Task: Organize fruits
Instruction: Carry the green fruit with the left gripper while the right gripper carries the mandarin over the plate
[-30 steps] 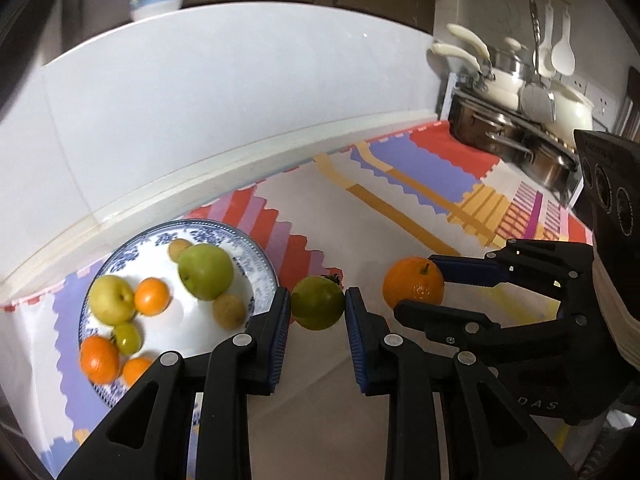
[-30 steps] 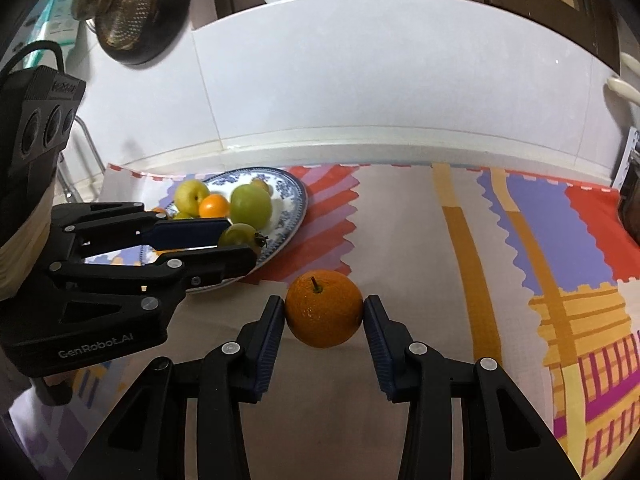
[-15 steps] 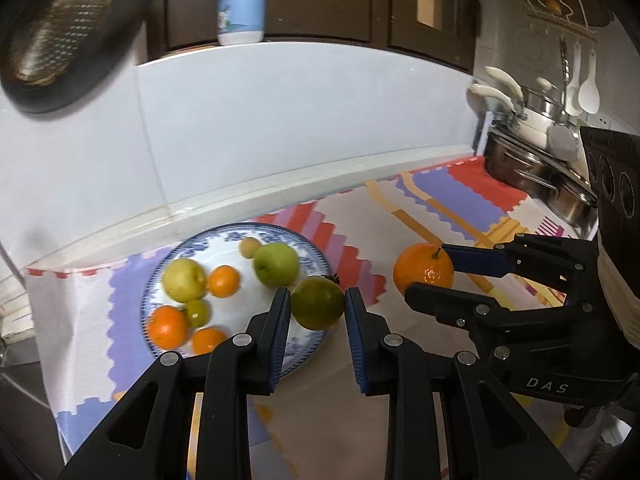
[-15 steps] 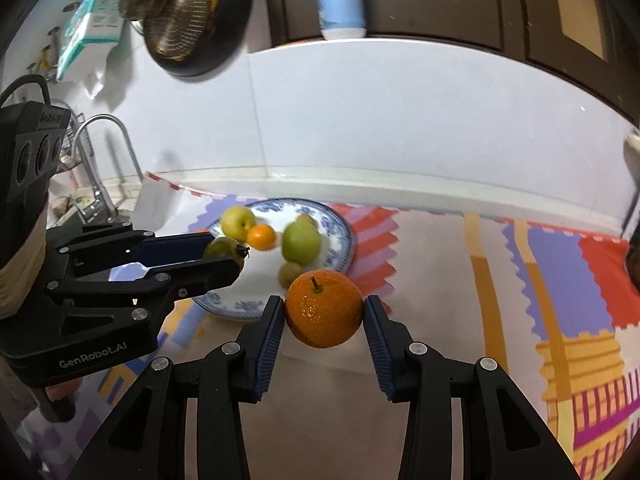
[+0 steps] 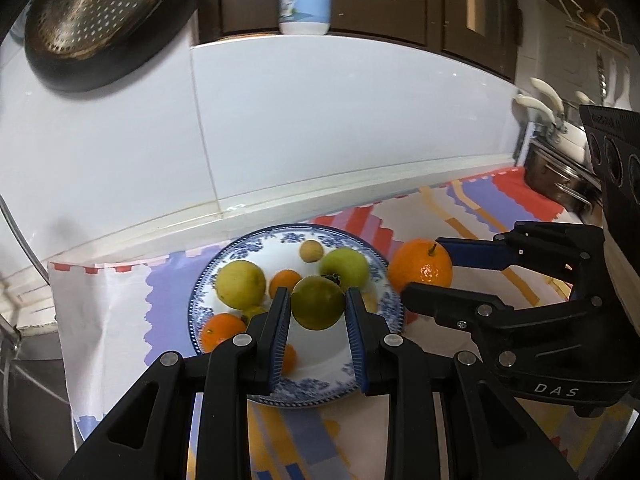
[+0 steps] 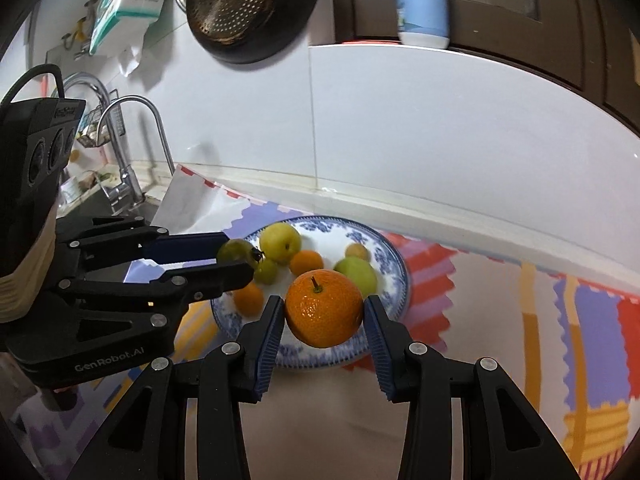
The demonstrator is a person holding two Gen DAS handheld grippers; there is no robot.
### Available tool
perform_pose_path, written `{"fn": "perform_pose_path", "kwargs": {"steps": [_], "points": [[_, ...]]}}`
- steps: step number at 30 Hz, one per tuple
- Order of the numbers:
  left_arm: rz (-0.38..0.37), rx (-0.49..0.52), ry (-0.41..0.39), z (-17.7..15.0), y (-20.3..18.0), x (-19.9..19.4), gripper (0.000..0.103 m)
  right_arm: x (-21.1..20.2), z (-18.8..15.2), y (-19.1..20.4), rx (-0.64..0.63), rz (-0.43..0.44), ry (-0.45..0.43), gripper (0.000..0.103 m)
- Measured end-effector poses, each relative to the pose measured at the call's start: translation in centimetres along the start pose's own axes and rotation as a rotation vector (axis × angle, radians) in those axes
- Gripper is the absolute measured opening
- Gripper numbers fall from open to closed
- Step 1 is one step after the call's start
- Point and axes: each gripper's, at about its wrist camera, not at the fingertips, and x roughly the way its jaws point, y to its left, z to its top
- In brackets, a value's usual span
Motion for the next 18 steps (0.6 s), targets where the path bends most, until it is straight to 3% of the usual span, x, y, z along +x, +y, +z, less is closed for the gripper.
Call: {"fn": "perform_pose_path", "kwargs": {"steps": [18], "points": [[-0.007, -0.051, 0.099, -0.7, 2.9, 5.0, 0.028, 6.7, 1.4, 0.0, -0.021, 0.043, 0.071, 0.042]]}}
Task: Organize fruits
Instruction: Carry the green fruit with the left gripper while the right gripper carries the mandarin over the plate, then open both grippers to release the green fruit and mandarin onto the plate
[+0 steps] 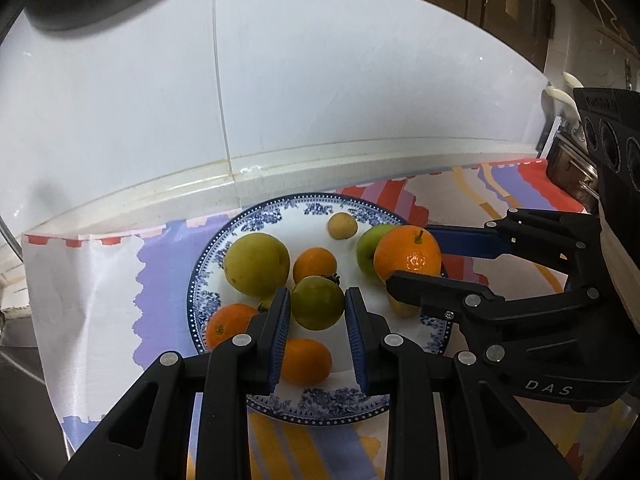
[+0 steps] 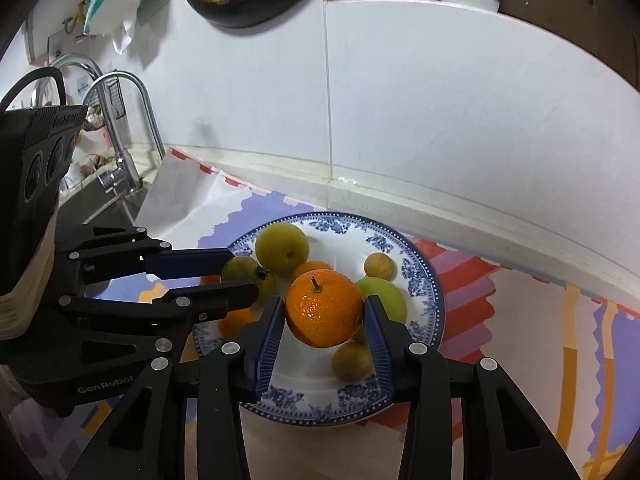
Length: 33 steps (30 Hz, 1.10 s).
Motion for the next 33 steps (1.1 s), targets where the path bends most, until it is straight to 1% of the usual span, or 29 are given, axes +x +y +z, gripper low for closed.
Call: {"fn": "perform_pose_path", "kwargs": {"steps": [2, 6, 7, 9, 15, 16, 17, 19, 21, 23, 27, 30, 32, 33], "points": [[0.001, -0.004, 0.012, -0.1, 0.0, 0.3, 0.028, 0.4, -0.1, -0.2, 0.005, 0.002, 0.011, 0.042], [0.013, -0.010, 0.007, -0.1, 0.2, 0.2, 0.030, 0.7, -0.2, -0.3, 0.007, 0.003, 0.019, 0.042], [0.025, -0.013, 0.006, -0.2, 0.2, 0.1, 0.033, 0.8, -0.2, -0.3, 0.009, 0.003, 0.020, 0.042], [0.040, -0.024, -0.001, -0.3, 0.5, -0.3, 0.034, 1.0, -0.2, -0.3, 0.013, 0.003, 0.024, 0.042], [0.131, -0.081, -0.025, -0.6, 1.1, -2.2, 0.043, 1.2, -0.4, -0.1, 0.016, -0.012, 0.031, 0.043], [0.137, -0.094, -0.033, -0.6, 1.2, -2.6, 0.045, 1.1, -0.5, -0.1, 0.023, -0.017, 0.028, 0.047], [0.145, -0.103, -0.039, -0.6, 1.3, -2.9, 0.046, 0.9, -0.5, -0.1, 0.031, -0.018, 0.024, 0.054], [0.166, -0.109, -0.056, -0.6, 1.2, -3.7, 0.047, 0.1, -0.5, 0.1, 0.028, -0.023, 0.004, 0.055], [0.177, -0.108, -0.072, -0.7, 0.9, -4.5, 0.048, -1.0, -0.5, 0.5, 0.015, -0.057, -0.019, 0.055], [0.191, -0.110, -0.083, -0.8, 0.6, -5.4, 0.052, -2.0, -0.6, 0.3, 0.027, -0.074, -0.038, 0.055], [0.188, -0.107, -0.112, -1.1, -0.3, -7.1, 0.054, -4.7, -1.2, 0.5, 0.059, -0.114, -0.069, 0.055], [0.202, -0.101, -0.136, -1.4, -1.2, -8.6, 0.057, -6.4, -1.7, 0.7, 0.074, -0.136, -0.080, 0.055], [0.203, -0.098, -0.149, -1.7, -1.9, -9.6, 0.059, -7.8, -2.2, 0.8, 0.087, -0.152, -0.091, 0.061], [0.204, -0.099, -0.157, -1.9, -2.3, -10.2, 0.060, -8.5, -2.4, 0.9, 0.091, -0.162, -0.098, 0.061]]}}
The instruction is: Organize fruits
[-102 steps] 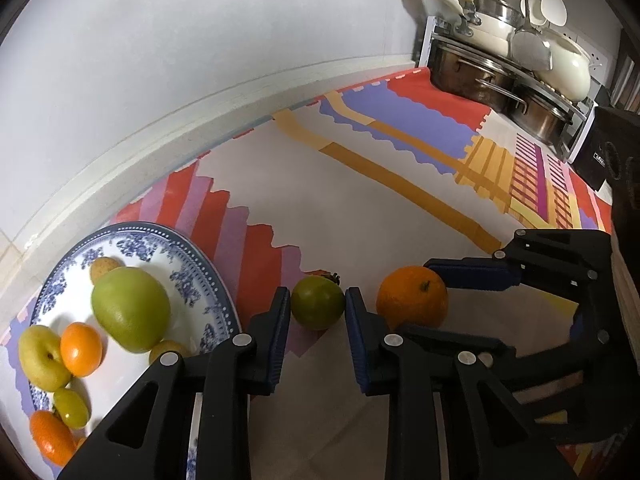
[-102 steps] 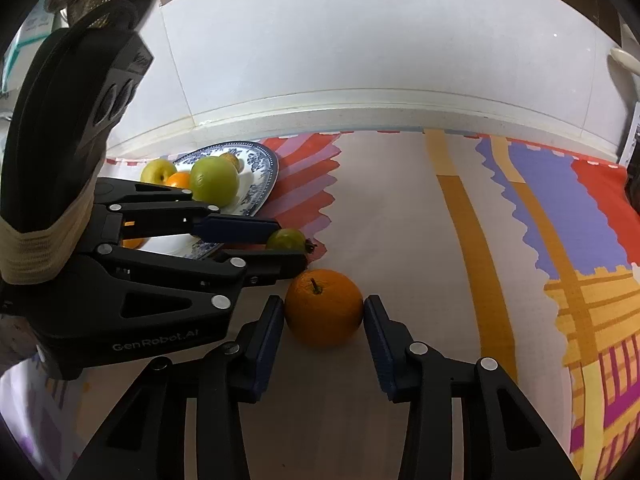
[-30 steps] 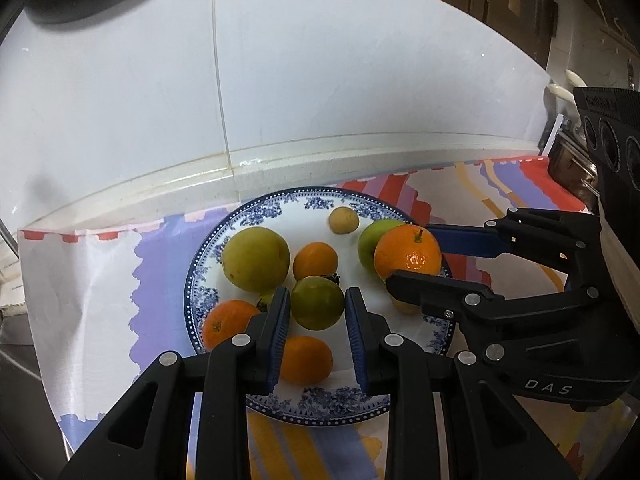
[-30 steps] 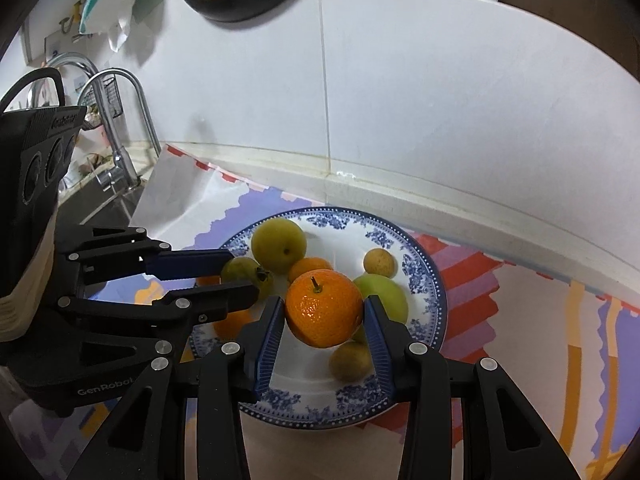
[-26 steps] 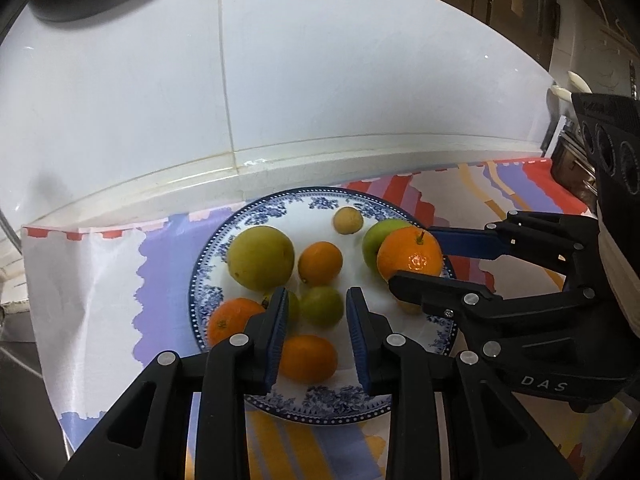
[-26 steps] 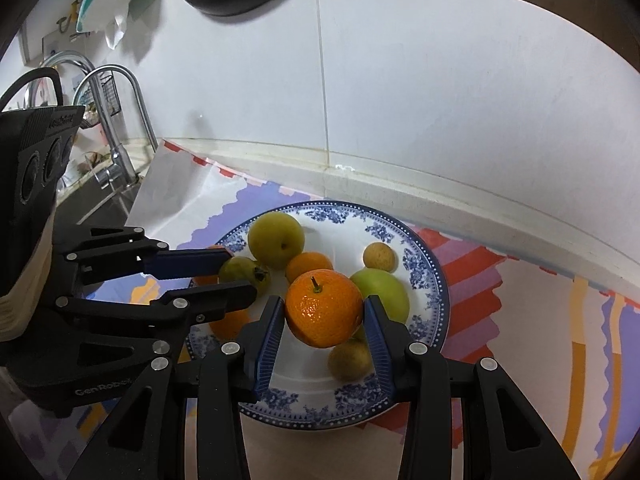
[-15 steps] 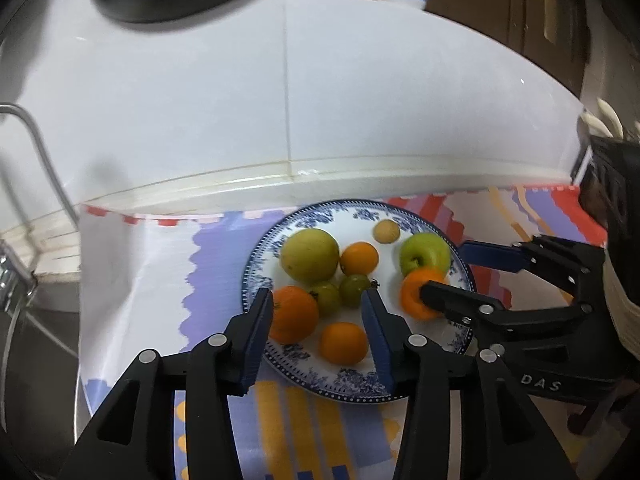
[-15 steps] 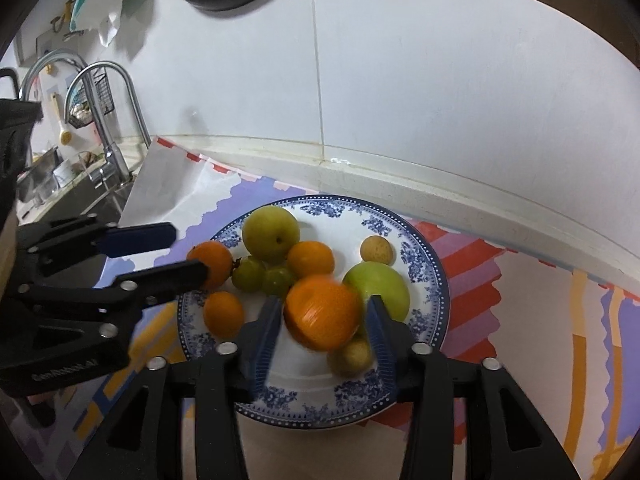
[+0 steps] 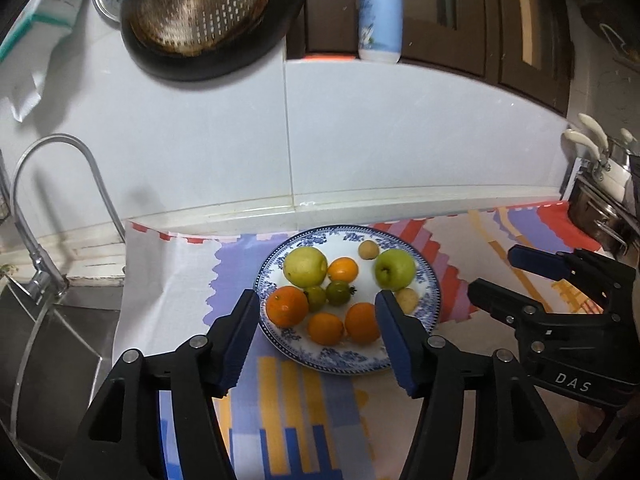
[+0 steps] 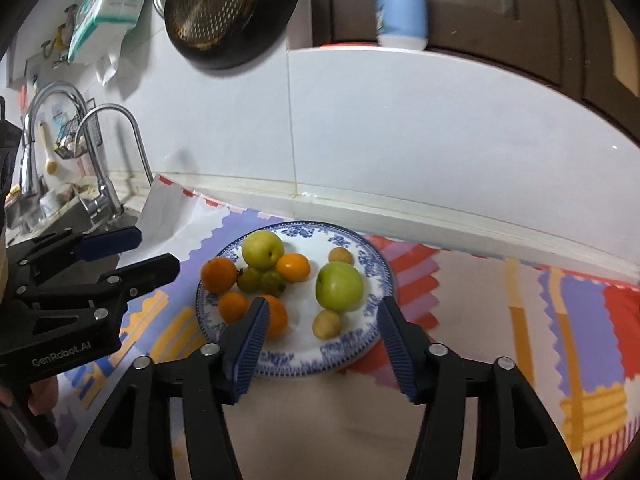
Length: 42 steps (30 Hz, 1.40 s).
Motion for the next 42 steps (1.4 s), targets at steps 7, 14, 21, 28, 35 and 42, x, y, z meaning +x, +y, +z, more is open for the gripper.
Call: {"fn": "perform_pose_path", "kwargs": {"steps": [7, 14, 21, 28, 35, 42], "points": [[0.020, -0.008, -0.051, -0.9, -1.3, -4.4, 0.072, -5.2, -1.3, -0.1, 0.038, -0.056, -0.046, 0.071], [0.024, -0.013, -0.087, -2.2, -2.3, -8.3, 0.085, -9.9, -3.0, 0.3, 0.059, -0.105, -0.083, 0.080], [0.025, -0.034, -0.110, -3.5, -2.8, -11.3, 0.097, -13.3, -4.6, 0.8, 0.082, -0.119, -0.095, 0.087], [0.023, -0.037, -0.104, -4.5, -3.4, -12.8, 0.103, -15.5, -5.8, 0.9, 0.102, -0.149, -0.099, 0.089], [0.024, -0.022, -0.101, -5.3, -4.1, -13.6, 0.103, -16.8, -6.9, 0.9, 0.112, -0.162, -0.097, 0.089], [0.033, -0.011, -0.119, -5.7, -4.5, -14.6, 0.103, -18.0, -7.2, 0.7, 0.122, -0.176, -0.110, 0.089]]}}
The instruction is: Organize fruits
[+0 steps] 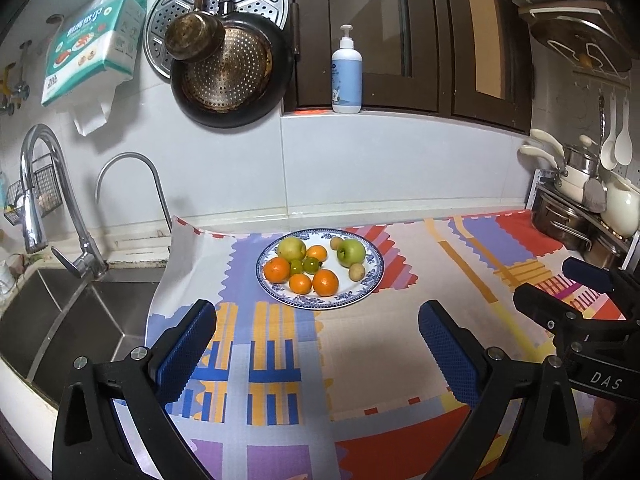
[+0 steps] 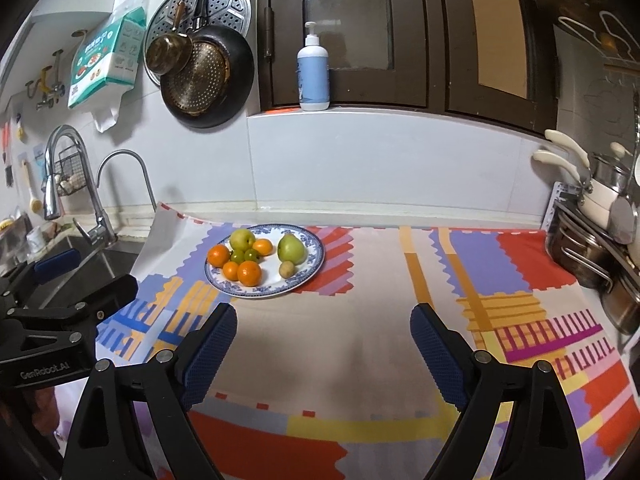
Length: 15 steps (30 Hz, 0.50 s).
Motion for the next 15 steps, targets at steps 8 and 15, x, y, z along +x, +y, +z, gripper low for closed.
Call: {"fn": "perform_pose_path", "kwargs": {"steps": [8, 15], "points": [[-0.003, 0.006, -0.027, 0.0, -0.1, -0.9, 0.103, -0.7, -0.2, 0.1, -0.003, 0.007, -0.010, 0.089], [-0.006, 0.002, -0.028, -0.1, -0.2, -1.2, 0.103, -1.1, -0.2, 0.0, -0.002, -0.001, -0.017, 0.089]]}}
